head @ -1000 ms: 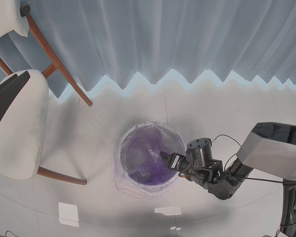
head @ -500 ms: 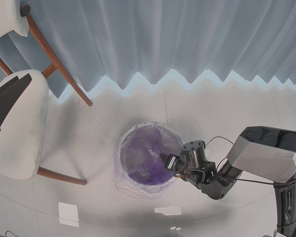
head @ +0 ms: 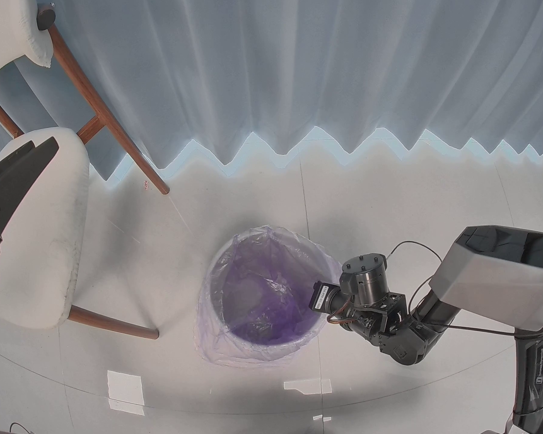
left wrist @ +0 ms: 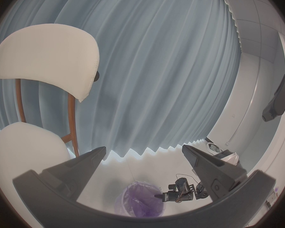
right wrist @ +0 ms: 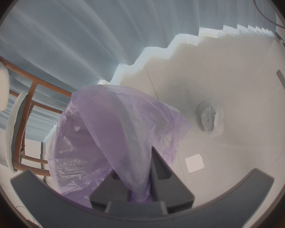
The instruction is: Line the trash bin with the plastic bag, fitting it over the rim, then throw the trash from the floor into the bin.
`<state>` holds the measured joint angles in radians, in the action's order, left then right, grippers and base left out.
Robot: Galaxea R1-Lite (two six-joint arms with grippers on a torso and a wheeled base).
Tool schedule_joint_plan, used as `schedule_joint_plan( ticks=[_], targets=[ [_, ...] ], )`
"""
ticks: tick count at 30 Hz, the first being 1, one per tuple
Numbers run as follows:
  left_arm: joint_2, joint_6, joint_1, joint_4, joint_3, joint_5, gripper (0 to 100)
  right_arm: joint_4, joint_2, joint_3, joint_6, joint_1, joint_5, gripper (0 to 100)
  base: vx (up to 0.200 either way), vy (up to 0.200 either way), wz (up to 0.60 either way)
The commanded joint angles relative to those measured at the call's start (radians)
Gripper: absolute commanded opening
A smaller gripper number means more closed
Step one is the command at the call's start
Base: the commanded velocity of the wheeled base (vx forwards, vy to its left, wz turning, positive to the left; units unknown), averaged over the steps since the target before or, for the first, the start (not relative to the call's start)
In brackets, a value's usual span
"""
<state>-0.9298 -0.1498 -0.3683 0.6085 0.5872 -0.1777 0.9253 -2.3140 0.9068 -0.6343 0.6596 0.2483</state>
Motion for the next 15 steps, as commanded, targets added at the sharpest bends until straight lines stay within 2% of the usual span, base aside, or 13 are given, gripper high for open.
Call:
schedule_joint_plan(
  ticks=[1, 2, 3, 8, 9, 10, 11, 15],
  targets=[
    [-0.001, -0.001, 0.000, 0.000, -0.001, 0.000, 100, 0.003, 0.056, -0.014, 0.011, -0.005, -0.004, 0, 0.000, 0.000, 0.00],
    [-0.001, -0.001, 0.000, 0.000, -0.001, 0.000, 100, 0.003, 0.056, -0.014, 0.011, -0.005, -0.004, 0, 0.000, 0.000, 0.00],
    [0.000, -0.001, 0.000, 0.000, -0.001, 0.000, 100, 0.004, 0.099, -0.034, 0.113, -0.012, -0.006, 0, 0.000, 0.000, 0.00],
    [0.000, -0.002, 0.000, -0.003, -0.003, -0.003, 100, 0.064, 0.102, -0.075, 0.252, -0.037, -0.011, 0, 0.000, 0.000, 0.00],
    [0.000, -0.001, 0.000, -0.009, -0.003, -0.005, 100, 0.147, 0.081, -0.103, 0.337, -0.054, -0.027, 0, 0.000, 0.000, 0.00],
    [0.000, -0.001, 0.000, -0.009, -0.003, -0.005, 100, 0.147, 0.081, -0.103, 0.337, -0.054, -0.027, 0, 0.000, 0.000, 0.00],
    [0.002, -0.001, 0.000, -0.019, -0.003, -0.006, 100, 0.247, 0.047, -0.143, 0.426, -0.063, -0.087, 0, 0.000, 0.000, 0.00],
    [0.005, -0.001, 0.000, -0.024, -0.003, -0.008, 100, 0.429, -0.010, -0.210, 0.551, -0.067, -0.205, 0, 0.000, 0.000, 0.00]
  ],
)
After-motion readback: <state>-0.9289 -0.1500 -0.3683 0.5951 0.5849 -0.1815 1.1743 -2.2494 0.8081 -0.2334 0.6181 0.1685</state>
